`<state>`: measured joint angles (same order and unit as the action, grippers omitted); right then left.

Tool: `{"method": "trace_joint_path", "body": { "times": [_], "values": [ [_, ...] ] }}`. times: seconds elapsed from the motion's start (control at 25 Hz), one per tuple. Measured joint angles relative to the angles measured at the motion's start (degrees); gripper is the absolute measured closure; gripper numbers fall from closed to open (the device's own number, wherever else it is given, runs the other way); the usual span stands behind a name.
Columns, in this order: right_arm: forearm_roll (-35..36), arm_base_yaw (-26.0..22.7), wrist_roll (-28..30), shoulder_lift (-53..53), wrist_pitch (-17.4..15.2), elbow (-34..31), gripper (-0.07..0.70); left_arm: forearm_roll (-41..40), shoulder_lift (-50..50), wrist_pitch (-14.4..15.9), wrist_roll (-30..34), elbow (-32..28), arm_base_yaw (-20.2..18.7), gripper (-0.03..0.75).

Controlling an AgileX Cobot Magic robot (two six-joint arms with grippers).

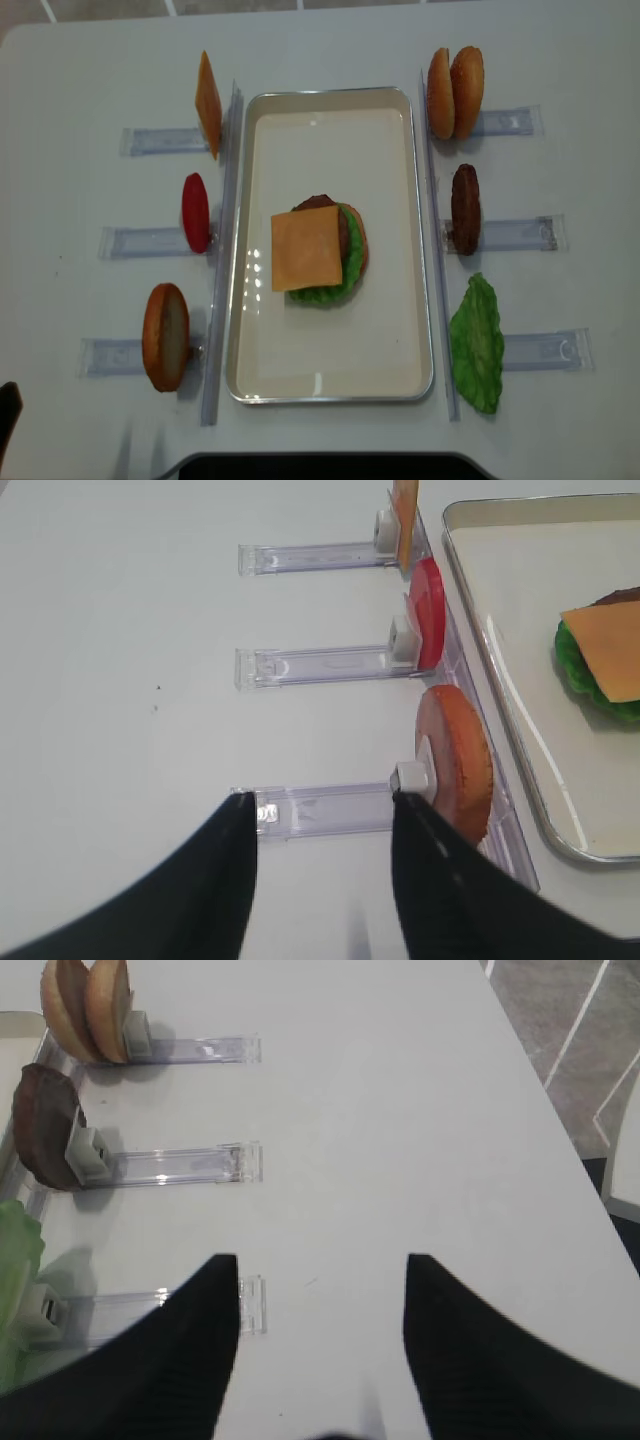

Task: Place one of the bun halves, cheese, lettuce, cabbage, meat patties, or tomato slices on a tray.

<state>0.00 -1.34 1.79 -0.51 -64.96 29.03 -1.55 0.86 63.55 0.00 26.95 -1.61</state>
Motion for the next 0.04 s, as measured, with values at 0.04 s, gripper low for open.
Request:
{"method": "trace_joint_path", "body": {
  "times": [0.04],
  "values": [
    [0.0, 0.0, 0.0, 0.0, 0.0, 0.0, 0.273, 0.0, 0.0, 0.0, 0.0, 0.0, 0.0, 0.377]
  ]
}}
